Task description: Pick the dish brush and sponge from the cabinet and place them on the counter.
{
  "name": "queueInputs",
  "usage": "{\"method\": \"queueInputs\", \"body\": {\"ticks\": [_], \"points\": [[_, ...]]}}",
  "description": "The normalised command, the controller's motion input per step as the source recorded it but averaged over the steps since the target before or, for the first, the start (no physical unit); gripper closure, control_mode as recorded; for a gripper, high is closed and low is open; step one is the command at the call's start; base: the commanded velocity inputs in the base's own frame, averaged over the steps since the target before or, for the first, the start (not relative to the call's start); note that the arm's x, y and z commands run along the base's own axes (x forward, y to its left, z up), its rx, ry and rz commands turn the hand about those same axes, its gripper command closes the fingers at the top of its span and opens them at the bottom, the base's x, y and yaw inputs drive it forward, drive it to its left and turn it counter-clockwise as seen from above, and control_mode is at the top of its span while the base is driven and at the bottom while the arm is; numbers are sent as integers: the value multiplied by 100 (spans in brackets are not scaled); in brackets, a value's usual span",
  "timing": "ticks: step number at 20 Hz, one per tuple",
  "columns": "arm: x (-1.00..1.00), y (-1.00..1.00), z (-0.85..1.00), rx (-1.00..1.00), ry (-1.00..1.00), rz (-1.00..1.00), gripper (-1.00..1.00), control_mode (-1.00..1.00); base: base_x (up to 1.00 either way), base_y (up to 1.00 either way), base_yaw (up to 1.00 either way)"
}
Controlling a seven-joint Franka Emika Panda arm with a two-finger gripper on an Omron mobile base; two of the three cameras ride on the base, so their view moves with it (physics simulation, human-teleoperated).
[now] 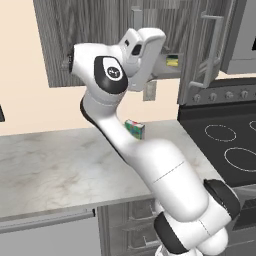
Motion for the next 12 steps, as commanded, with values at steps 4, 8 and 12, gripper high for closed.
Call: {"method": "queueInputs", "body": {"ticks": [4,8,12], "points": [[17,-21,0,0,7,-8,-100,-100,0,0,0],[10,-23,-5,0,4,-3,-100,-100,0,0,0],[24,-19,-13,0,6,-2,-100,-100,0,0,0]]}}
